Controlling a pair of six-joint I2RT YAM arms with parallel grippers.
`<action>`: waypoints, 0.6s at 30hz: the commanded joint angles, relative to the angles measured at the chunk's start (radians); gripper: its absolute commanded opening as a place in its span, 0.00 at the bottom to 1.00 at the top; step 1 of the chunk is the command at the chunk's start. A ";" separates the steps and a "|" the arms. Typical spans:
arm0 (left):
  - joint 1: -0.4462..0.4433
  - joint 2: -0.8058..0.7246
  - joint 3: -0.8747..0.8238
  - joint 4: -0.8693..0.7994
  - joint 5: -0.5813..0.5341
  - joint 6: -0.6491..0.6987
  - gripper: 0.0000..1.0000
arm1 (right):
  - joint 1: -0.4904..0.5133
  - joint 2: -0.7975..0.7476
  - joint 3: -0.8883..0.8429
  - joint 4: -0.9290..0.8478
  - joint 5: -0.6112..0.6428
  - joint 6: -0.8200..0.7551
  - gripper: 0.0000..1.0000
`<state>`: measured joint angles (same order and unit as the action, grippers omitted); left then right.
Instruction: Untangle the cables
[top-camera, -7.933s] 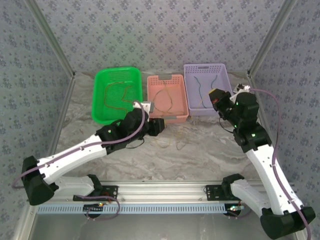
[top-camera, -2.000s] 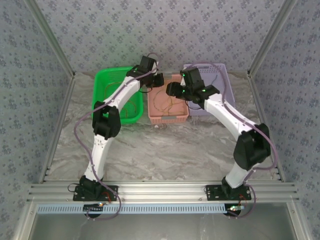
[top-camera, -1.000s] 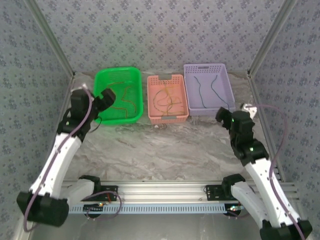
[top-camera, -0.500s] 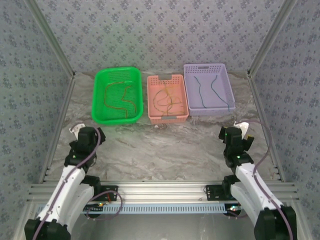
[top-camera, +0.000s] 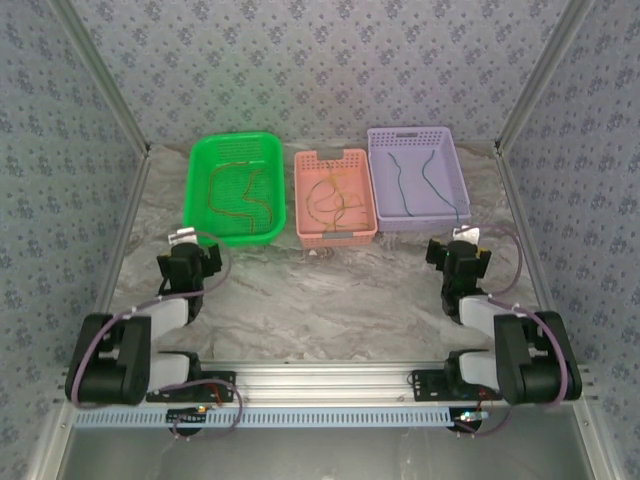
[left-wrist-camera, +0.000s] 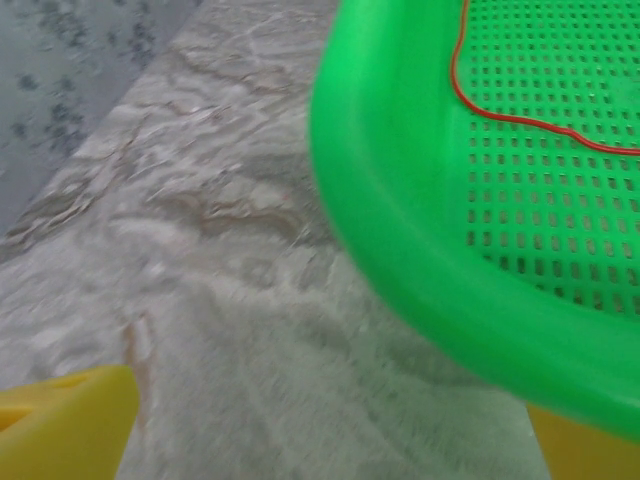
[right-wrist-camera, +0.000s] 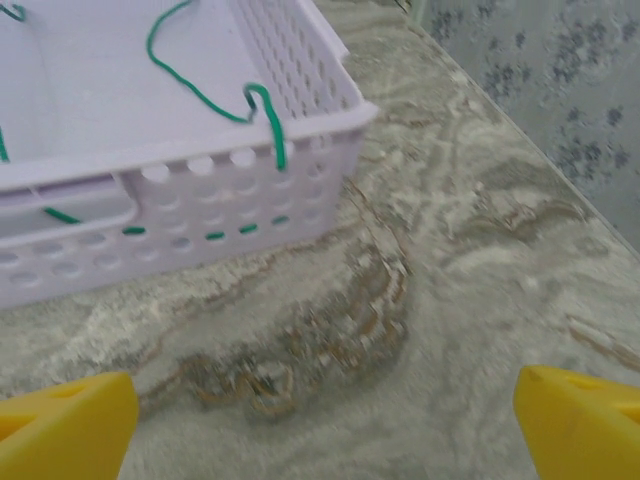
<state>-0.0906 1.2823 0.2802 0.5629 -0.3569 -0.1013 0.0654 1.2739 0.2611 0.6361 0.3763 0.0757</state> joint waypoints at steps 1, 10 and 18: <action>0.016 0.064 0.070 0.200 0.043 0.071 0.99 | -0.008 0.060 0.048 0.164 -0.038 -0.062 0.99; 0.082 0.256 0.075 0.372 0.124 0.035 0.99 | -0.041 0.253 0.077 0.284 -0.133 -0.086 0.99; 0.086 0.250 0.107 0.301 0.130 0.031 0.99 | -0.059 0.248 0.102 0.221 -0.137 -0.065 0.98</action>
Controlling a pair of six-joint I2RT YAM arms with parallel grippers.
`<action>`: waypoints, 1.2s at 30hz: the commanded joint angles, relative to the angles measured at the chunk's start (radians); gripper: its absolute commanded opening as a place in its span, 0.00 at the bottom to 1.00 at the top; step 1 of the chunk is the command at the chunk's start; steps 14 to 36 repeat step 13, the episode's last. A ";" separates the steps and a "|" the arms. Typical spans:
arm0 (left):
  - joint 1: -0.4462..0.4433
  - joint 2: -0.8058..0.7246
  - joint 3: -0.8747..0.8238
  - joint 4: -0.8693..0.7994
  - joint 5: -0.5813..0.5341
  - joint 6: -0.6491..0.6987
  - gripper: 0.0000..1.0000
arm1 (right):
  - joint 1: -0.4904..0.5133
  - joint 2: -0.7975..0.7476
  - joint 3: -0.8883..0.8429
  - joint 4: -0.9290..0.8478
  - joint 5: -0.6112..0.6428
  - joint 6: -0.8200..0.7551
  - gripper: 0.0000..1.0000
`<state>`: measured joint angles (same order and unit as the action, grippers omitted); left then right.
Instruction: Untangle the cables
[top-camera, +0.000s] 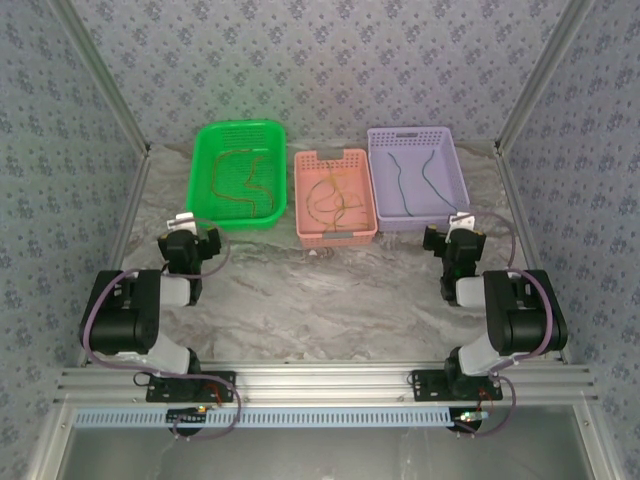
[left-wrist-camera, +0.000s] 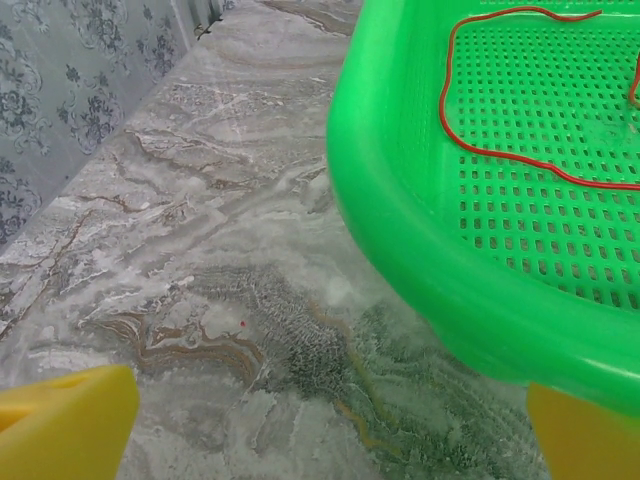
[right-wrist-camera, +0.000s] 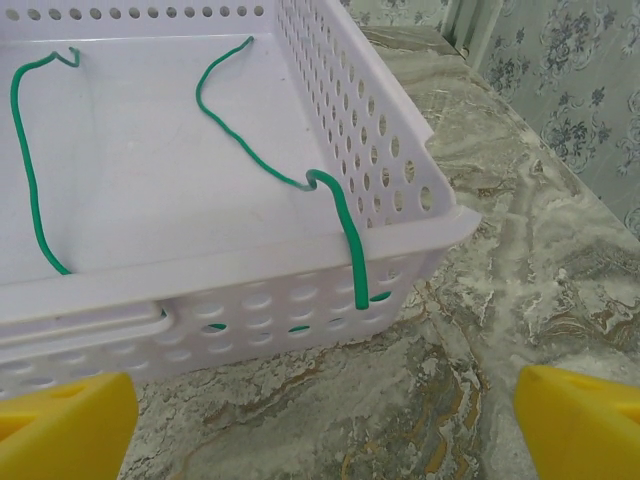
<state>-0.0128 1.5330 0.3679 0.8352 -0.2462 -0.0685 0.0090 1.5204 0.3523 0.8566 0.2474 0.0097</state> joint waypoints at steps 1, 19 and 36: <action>0.007 -0.002 0.020 0.018 0.020 -0.003 0.99 | -0.001 0.003 0.011 0.000 -0.008 0.001 0.99; 0.007 -0.002 0.020 0.022 0.020 -0.002 0.99 | 0.000 0.002 0.010 0.006 0.017 0.007 0.99; 0.007 -0.002 0.020 0.022 0.020 -0.002 0.99 | 0.000 0.002 0.010 0.006 0.017 0.007 0.99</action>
